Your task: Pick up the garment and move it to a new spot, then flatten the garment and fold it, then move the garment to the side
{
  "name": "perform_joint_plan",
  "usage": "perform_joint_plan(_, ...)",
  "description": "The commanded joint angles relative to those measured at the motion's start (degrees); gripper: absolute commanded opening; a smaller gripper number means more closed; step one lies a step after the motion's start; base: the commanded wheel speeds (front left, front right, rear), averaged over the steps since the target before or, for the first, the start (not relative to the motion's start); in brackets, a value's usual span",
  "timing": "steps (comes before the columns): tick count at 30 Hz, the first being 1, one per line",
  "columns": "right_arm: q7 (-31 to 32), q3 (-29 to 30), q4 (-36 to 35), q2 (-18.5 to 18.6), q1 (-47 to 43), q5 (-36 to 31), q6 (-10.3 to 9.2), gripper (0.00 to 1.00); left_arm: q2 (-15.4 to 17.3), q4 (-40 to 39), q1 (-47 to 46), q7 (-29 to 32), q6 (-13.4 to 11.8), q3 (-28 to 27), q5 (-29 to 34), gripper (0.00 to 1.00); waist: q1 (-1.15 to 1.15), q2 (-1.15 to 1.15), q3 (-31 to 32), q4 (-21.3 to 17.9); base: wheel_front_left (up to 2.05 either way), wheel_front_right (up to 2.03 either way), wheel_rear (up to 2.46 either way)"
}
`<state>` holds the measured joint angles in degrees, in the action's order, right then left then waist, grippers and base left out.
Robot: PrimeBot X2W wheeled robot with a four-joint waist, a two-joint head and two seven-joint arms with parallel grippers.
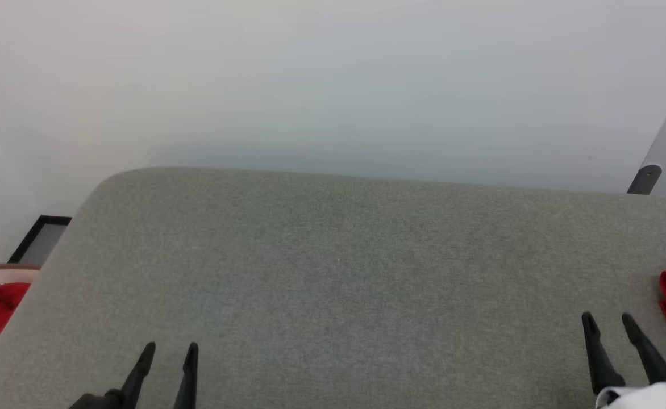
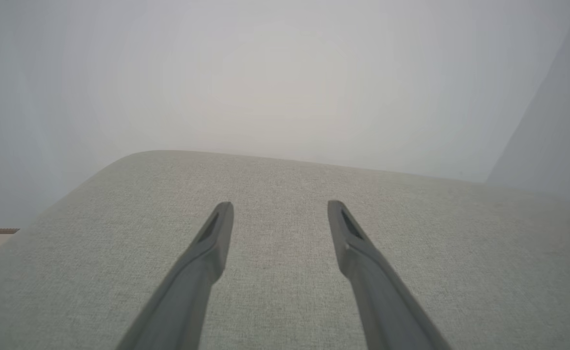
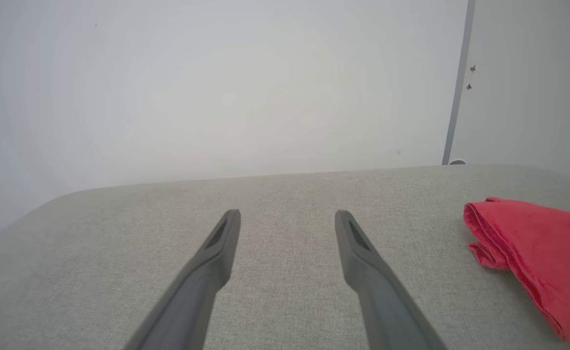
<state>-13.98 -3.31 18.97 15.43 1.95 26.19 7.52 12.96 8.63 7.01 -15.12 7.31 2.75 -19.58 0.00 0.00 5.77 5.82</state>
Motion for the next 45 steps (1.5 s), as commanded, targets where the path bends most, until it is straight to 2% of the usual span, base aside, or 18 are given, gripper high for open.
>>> perform_joint_plan(1,0.3,0.7,-0.6,-0.5,-1.1,-0.5,-0.07,1.0,0.0,-0.3,0.6,0.0,0.2,-0.2,0.5,1.0,0.0,0.0,-0.1,0.1,0.0,0.0,0.0)
perform_joint_plan(15,3.6,7.4,-12.7,-6.8,-12.8,-4.9,-0.07,1.0,-0.9,-5.1,5.5,0.0,-0.2,-1.7,1.5,1.0,0.0,0.0,-0.2,-0.3,0.0,0.0,0.0)
perform_joint_plan(20,4.8,8.5,-15.6,-8.1,-14.9,-6.1,-0.07,1.0,-1.1,-6.5,7.1,0.0,-0.3,-2.0,2.0,1.0,0.0,0.0,-0.1,-0.5,0.0,0.0,0.0)
perform_joint_plan(45,5.9,8.9,-18.4,-9.8,-15.9,-7.8,-0.07,1.0,-0.9,-5.9,6.2,0.0,-0.2,-1.6,2.1,1.0,0.0,0.0,0.1,-0.3,0.0,0.0,0.0)
